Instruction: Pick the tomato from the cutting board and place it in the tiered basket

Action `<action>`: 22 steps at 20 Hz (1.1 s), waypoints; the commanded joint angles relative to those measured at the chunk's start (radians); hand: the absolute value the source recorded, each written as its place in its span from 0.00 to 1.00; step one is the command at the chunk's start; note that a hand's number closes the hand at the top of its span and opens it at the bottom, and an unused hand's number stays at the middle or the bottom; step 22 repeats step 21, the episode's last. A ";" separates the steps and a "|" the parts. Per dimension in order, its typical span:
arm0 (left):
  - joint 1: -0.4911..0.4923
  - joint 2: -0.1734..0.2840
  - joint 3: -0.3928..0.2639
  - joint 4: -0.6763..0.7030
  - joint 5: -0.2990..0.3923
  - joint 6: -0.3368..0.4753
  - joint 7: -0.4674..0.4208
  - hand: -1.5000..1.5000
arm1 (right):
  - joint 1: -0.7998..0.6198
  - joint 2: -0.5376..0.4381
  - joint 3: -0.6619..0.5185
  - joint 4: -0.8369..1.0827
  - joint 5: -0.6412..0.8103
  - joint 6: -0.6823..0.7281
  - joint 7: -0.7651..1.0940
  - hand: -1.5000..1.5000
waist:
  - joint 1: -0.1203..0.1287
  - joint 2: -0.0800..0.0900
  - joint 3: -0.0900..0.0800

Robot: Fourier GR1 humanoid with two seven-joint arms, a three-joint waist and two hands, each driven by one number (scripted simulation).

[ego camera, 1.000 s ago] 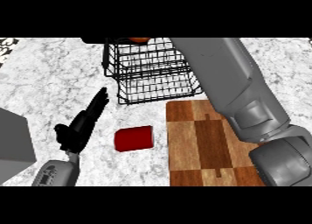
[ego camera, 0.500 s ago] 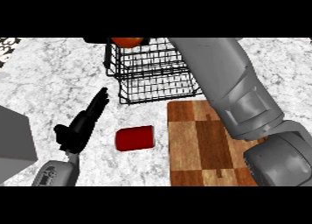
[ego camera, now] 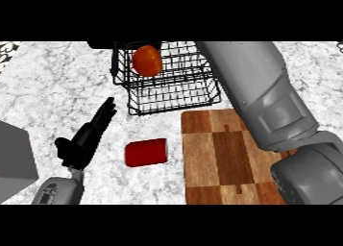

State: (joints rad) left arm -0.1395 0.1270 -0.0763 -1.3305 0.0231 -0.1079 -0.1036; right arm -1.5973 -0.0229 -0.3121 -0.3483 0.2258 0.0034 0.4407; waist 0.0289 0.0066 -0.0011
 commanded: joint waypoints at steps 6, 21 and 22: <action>-0.019 -0.024 -0.007 -0.036 -0.003 0.025 0.051 0.50 | 0.075 -0.206 0.003 -0.054 0.088 -0.272 -0.088 0.00 | -0.016 0.002 0.002; 0.057 0.015 0.023 -0.040 0.010 -0.019 -0.021 0.50 | 0.358 -0.661 -0.203 -0.115 -0.127 0.142 -0.301 0.00 | -0.019 -0.001 0.002; 0.057 0.015 0.023 -0.040 0.010 -0.019 -0.021 0.50 | 0.358 -0.661 -0.203 -0.115 -0.127 0.142 -0.301 0.00 | -0.019 -0.001 0.002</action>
